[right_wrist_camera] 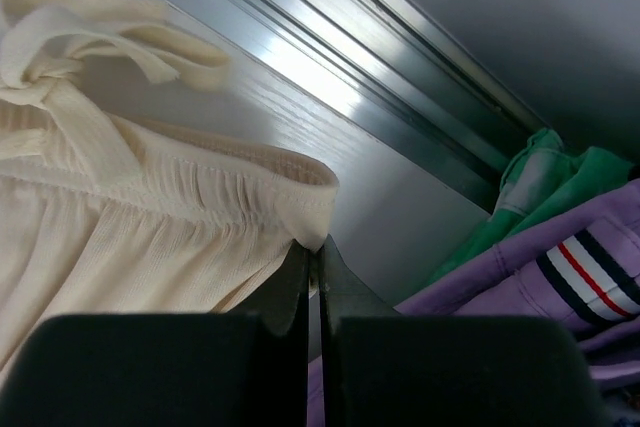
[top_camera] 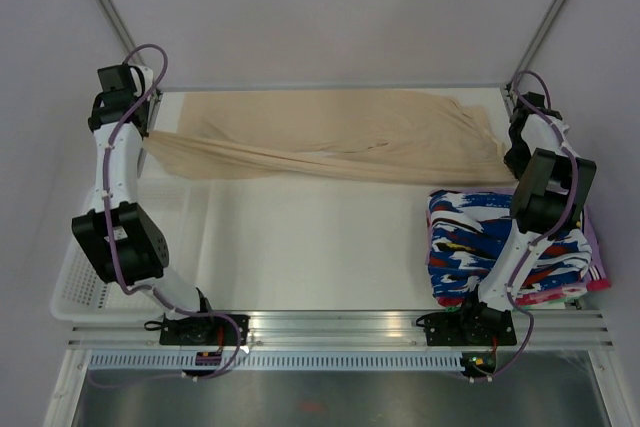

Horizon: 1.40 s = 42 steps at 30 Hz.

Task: Fold and stack the trousers
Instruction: Flatten the trousers out

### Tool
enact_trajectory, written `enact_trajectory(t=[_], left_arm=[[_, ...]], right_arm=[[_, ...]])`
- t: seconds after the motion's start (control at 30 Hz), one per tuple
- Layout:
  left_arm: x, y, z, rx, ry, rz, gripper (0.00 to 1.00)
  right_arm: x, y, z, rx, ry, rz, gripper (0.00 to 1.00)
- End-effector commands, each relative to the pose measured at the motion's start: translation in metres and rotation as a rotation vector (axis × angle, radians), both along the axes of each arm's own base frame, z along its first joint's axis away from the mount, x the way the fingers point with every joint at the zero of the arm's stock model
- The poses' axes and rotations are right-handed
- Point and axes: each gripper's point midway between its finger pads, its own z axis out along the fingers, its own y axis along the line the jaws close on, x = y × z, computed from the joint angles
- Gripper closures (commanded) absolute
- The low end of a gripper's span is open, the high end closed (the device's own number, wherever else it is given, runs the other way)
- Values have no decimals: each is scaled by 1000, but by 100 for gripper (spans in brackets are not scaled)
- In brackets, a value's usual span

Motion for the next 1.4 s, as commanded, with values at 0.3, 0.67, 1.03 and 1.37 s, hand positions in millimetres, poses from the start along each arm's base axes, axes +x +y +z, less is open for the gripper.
enact_trajectory(t=[0.3, 0.67, 1.03, 1.37], left_arm=[[-60, -32, -22, -17, 22, -122, 98], [-85, -8, -62, 60, 170, 22, 98], [-76, -12, 39, 102, -289, 69, 70], [-13, -26, 73, -119, -440, 55, 12]], right_arm=[[-5, -7, -8, 8, -10, -44, 100], [-14, -10, -17, 3, 26, -48, 100], [-11, -11, -19, 16, 5, -64, 100], [-4, -10, -26, 36, -14, -61, 100]])
